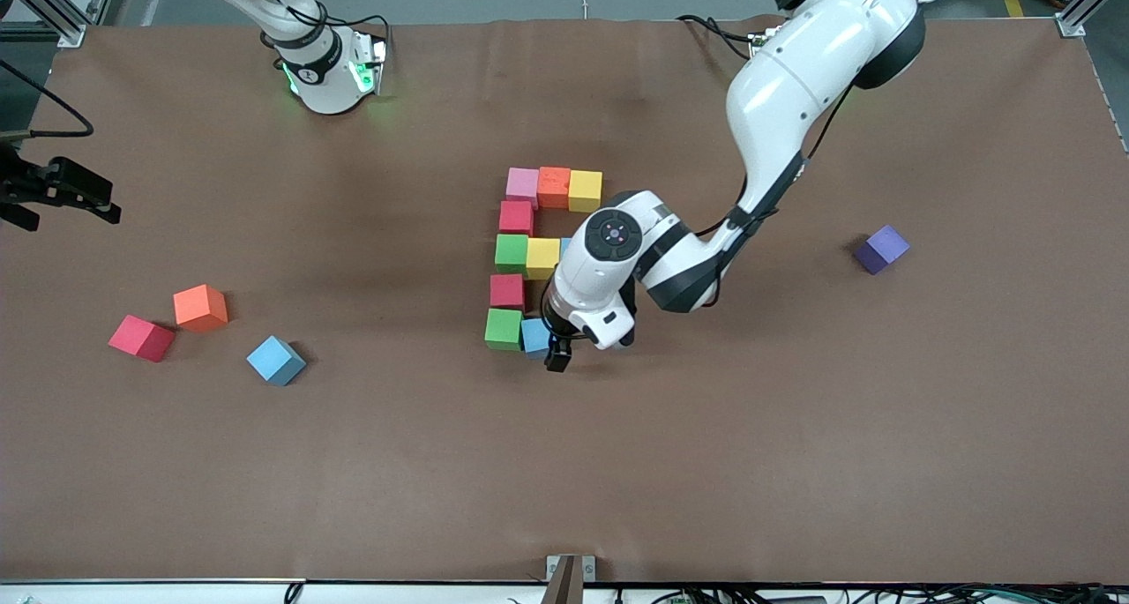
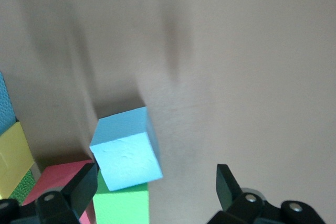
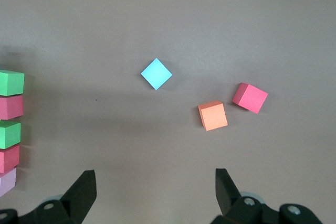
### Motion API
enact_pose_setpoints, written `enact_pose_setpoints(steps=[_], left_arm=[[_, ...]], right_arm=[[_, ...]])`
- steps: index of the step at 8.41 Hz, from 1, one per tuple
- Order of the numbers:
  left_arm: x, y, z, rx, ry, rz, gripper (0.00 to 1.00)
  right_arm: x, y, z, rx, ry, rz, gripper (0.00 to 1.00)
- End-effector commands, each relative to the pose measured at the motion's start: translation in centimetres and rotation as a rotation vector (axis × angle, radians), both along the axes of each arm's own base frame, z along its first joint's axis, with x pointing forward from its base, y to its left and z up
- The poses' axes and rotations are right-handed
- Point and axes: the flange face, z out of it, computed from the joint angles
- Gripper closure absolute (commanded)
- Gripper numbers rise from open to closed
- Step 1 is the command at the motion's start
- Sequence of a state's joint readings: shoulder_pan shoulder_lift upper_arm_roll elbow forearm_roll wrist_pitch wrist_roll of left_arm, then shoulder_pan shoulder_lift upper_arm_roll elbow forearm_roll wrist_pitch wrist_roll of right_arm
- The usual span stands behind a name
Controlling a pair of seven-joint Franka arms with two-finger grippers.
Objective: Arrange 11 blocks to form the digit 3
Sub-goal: 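Move the left gripper to the purple cube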
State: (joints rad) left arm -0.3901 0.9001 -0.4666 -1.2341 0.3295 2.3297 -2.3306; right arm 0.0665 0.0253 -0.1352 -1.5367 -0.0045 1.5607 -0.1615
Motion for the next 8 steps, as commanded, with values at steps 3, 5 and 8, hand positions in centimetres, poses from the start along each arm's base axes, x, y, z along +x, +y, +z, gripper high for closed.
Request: enact_pose_setpoints(steps=[3,5,8], left_arm=[[-1.9,8.9,5.9,0.173,-0.048,-0.145,0.00],[-3.1,15.3,6.4,0.267,-0.046,-0.208,0.00],[-5.0,25.3,4.7,0.391,0.012,-0.330,0.00]], right_arm=[[0.2,0.8,0.4,0.016,-0.010,0.007,0.00],[0.7,0.6,-0.4,0.018,-0.010,0.004,0.00],[0.9,1.1,-0.6,0.021,-0.006,0.004,0.00]])
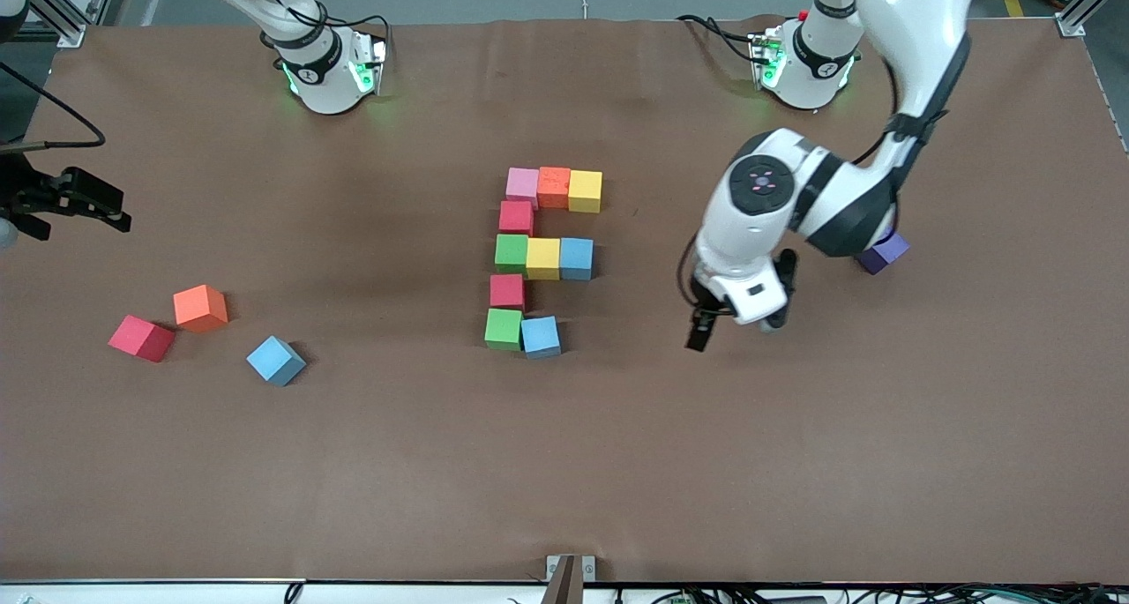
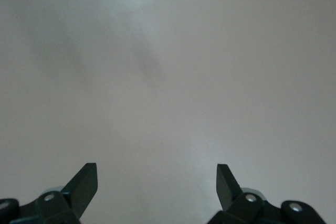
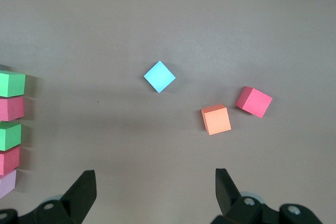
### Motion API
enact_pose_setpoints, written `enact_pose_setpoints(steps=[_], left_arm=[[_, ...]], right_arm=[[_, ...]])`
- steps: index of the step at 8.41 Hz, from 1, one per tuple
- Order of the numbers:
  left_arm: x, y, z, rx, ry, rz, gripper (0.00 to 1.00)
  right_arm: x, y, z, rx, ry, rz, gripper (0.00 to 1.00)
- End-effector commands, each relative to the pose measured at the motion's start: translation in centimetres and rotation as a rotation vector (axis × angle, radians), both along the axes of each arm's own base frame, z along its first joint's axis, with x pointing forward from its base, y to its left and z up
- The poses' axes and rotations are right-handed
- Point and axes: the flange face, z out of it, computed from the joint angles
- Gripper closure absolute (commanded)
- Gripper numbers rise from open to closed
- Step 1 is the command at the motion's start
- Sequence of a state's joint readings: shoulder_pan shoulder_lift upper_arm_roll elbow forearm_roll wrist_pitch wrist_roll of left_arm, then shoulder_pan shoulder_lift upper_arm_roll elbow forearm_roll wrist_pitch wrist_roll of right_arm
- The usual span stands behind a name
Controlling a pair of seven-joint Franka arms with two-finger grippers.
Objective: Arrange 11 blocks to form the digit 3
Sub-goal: 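Move the left gripper to the purple cube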
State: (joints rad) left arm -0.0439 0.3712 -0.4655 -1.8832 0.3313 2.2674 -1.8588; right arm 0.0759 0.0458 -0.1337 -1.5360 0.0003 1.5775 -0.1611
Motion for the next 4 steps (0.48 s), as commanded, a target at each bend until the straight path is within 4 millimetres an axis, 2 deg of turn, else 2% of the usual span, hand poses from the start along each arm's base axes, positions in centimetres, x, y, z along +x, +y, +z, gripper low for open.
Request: enact_pose_setpoints(steps=[1,4], left_arm=[[-3.4,6.8,-1.5,0.097,0.056,-0.079,0.00],[-4.8,18.3,-4.7,0.147,0.172,-0.163,0.00]], right_arm=[[0.3,0.2,0.5,0.021,-0.022,-0.010,0.00],[0.3,0.4,0.5,0.018,-0.027,-0.001,0.00]])
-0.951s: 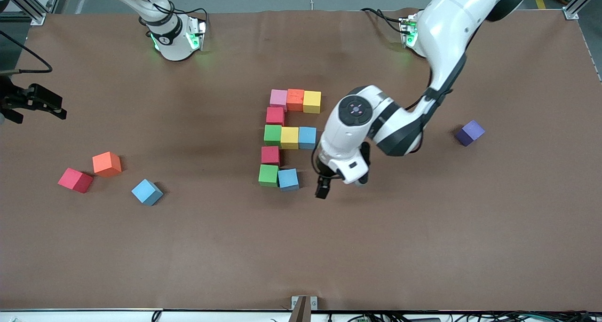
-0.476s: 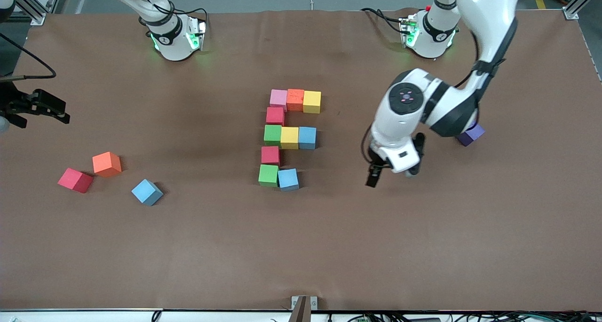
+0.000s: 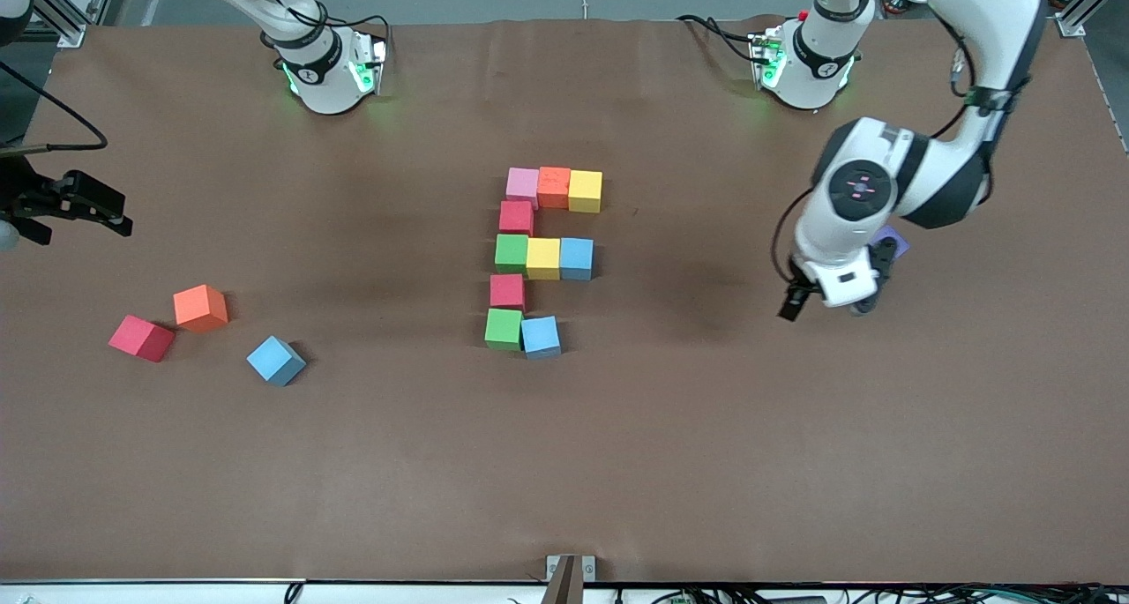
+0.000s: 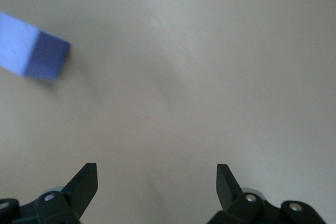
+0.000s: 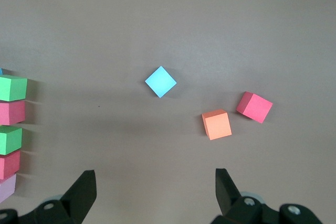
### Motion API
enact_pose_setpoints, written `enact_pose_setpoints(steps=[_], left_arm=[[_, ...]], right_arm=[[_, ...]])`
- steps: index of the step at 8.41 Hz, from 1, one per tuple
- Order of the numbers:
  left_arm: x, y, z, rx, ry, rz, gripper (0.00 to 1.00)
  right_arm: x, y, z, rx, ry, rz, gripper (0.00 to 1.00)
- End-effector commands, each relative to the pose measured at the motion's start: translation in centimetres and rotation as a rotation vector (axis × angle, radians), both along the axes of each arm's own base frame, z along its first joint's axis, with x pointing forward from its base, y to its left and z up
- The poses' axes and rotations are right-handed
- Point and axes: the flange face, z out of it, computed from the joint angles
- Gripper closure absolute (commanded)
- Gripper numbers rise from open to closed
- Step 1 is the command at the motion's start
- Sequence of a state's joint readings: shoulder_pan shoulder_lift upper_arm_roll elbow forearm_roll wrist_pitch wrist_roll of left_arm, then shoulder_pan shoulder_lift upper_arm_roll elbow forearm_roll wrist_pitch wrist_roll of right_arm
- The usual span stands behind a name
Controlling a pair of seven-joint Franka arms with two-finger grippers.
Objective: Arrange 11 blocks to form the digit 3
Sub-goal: 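Move the left gripper to the purple cube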
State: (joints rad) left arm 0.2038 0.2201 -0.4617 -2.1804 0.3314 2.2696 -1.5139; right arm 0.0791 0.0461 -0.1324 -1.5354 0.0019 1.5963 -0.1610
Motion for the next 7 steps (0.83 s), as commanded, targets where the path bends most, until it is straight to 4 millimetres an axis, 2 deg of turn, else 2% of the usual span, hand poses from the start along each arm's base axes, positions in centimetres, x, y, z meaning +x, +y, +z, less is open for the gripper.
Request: enact_pose_setpoints(steps=[1,3,4,5,7], left_arm=[[-1.4,7.0,-0.4,0.017,0.041,-0.062,0.00],[-2.9,14.9,-1.7,-0.001,0.063,-0.176,0.00],[-3.8,17.8,-2.9,-0.026,0.042,-0.219,0.00],[-4.5,19.4,-3.8,-0.042,0.029,-0.228,0.00],[-5.8,19.8,-5.0,-0.053,0.045,-0.227,0.00]], right_arm=[[0.1,0.0,0.3,0.017,-0.008,-0.007,0.00],[0.1,0.3,0.3,0.017,-0.006,-0.004,0.00],[0.1,0.4,0.3,0.017,-0.006,-0.003,0.00],[0.1,0.4,0.3,0.016,-0.006,-0.003,0.00],[0.1,0.4,0.3,0.014,-0.004,-0.002,0.00]])
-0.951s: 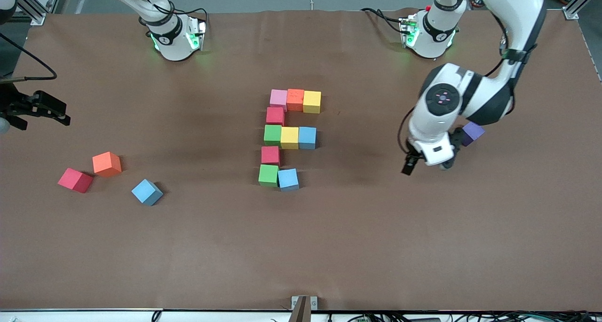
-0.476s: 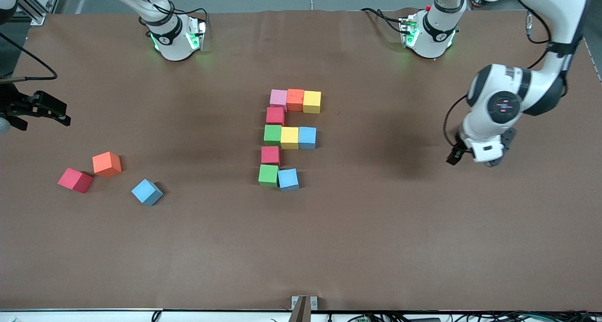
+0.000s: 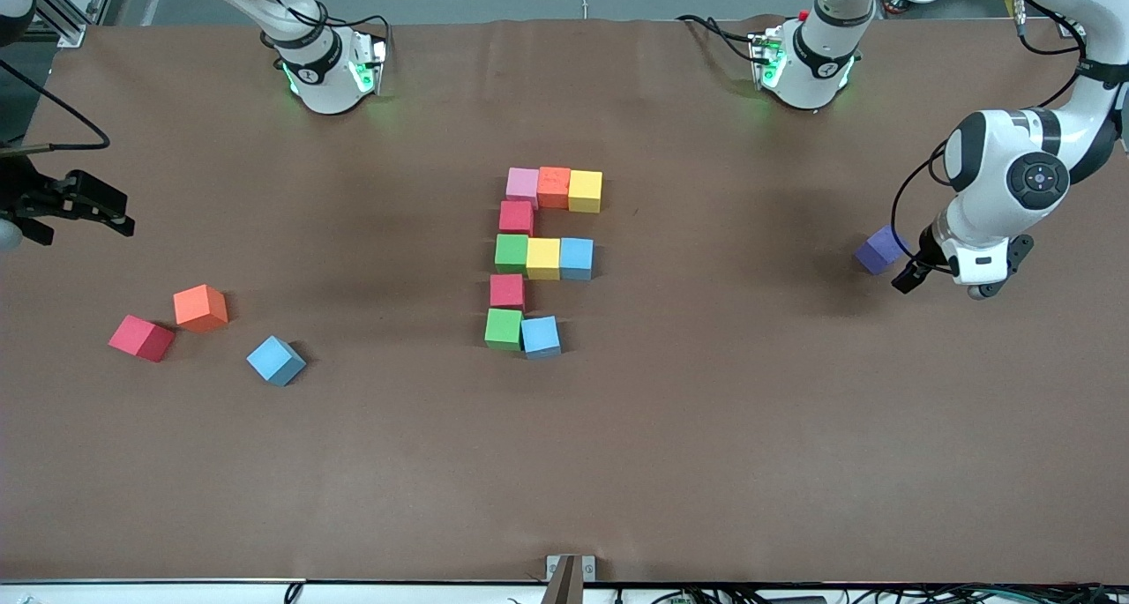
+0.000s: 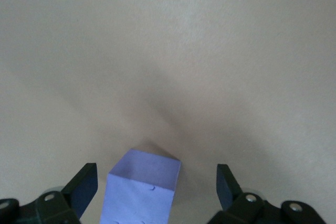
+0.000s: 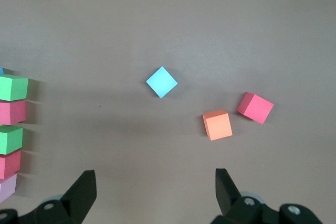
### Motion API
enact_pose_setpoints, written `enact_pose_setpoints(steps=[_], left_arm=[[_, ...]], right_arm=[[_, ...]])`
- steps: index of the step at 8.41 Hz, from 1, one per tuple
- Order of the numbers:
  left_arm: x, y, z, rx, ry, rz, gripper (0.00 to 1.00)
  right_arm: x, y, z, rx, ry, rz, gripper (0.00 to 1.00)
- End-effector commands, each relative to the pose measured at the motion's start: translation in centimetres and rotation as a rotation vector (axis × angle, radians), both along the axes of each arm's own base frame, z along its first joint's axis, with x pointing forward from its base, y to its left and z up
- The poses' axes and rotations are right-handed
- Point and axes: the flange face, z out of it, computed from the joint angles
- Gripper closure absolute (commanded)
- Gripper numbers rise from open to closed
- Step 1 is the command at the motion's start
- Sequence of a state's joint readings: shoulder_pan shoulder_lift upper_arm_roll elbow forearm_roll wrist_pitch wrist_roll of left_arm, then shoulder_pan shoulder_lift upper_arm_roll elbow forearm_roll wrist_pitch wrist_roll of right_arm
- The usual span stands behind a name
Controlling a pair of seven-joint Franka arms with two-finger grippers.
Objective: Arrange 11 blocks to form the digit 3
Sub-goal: 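Grasp the purple cube with the left gripper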
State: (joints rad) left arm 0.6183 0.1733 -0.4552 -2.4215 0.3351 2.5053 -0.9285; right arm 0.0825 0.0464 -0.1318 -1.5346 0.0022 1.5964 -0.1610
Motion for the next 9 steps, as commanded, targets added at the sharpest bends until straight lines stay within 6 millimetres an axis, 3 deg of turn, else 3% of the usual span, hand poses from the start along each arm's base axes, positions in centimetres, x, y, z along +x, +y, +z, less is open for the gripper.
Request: enact_pose_setpoints(steps=[1,9], left_arm=[[-1.4,0.0,-0.3,0.003,-0.032,-0.016,0.00],[-5.0,1.5,-3.7,-0.060,-0.078,-0.067,0.00]], right_arm=[[0.1,0.2,0.3,0.011,-0.004,-0.004,0.00],[0.0,0.4,0.2,0.005,0.000,0.000,0.00]])
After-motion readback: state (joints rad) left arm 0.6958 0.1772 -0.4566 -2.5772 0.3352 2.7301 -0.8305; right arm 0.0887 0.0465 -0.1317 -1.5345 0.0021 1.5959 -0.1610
